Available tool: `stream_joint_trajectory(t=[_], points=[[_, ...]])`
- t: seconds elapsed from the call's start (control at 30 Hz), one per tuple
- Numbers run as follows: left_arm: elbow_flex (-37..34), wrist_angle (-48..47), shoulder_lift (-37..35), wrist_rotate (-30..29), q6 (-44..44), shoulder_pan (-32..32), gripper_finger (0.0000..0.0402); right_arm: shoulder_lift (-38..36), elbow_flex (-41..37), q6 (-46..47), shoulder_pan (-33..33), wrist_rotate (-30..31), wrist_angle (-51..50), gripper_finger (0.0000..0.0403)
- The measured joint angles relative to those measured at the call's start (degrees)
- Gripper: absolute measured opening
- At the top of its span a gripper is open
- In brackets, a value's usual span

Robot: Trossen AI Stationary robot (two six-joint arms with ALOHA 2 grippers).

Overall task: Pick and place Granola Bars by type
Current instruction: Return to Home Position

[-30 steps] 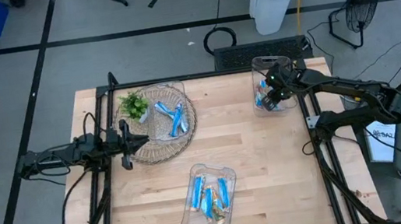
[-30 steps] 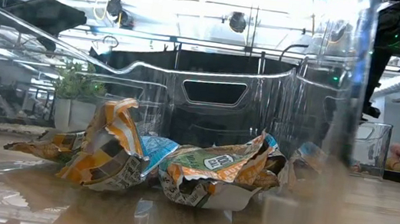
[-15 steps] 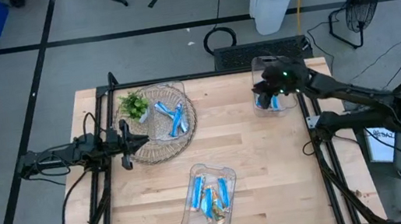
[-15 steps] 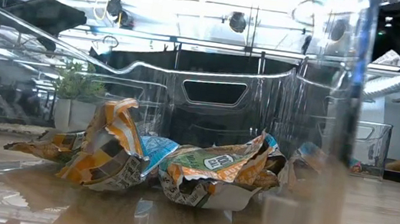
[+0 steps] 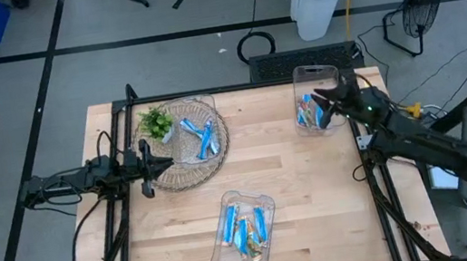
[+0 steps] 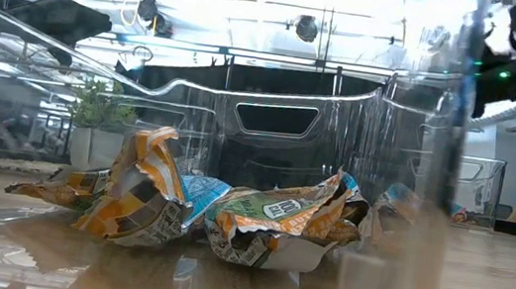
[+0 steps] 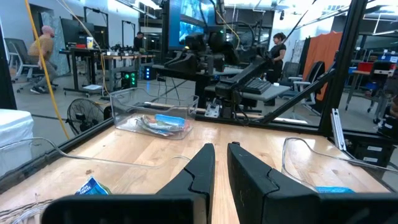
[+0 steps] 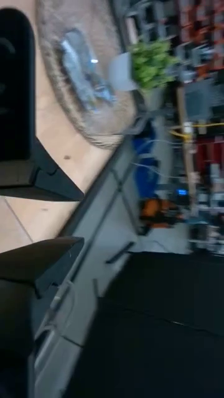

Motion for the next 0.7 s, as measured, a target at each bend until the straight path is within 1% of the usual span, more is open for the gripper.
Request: stream_joint_trajectory(t=[0.2, 0.33, 0.47, 0.57, 0.7], points=[[0.0, 0.0, 0.0, 0.0, 0.0, 0.0, 0.0049, -11.1, -6.5, 1.3, 0.1, 2.6, 2.2, 0.0093], [0.0, 0.0, 0.0, 0.0, 0.0, 0.0, 0.0049, -16.2, -10.3, 1.9, 0.1, 3.0, 3.9, 0.0093], [0.0, 0.0, 0.0, 0.0, 0.0, 0.0, 0.0049, -18.5, -12.2, 3.0, 0.1, 2.8, 4.3, 0.0093], [0.0, 0.0, 0.0, 0.0, 0.0, 0.0, 0.0049, -18.8, -13.4, 3.0, 0.1, 2.7, 4.4, 0.0093], [0.0, 0.0, 0.0, 0.0, 0.0, 0.0, 0.0049, -18.9, -14.9, 3.0, 1.8, 1.0, 7.0, 0.0093]])
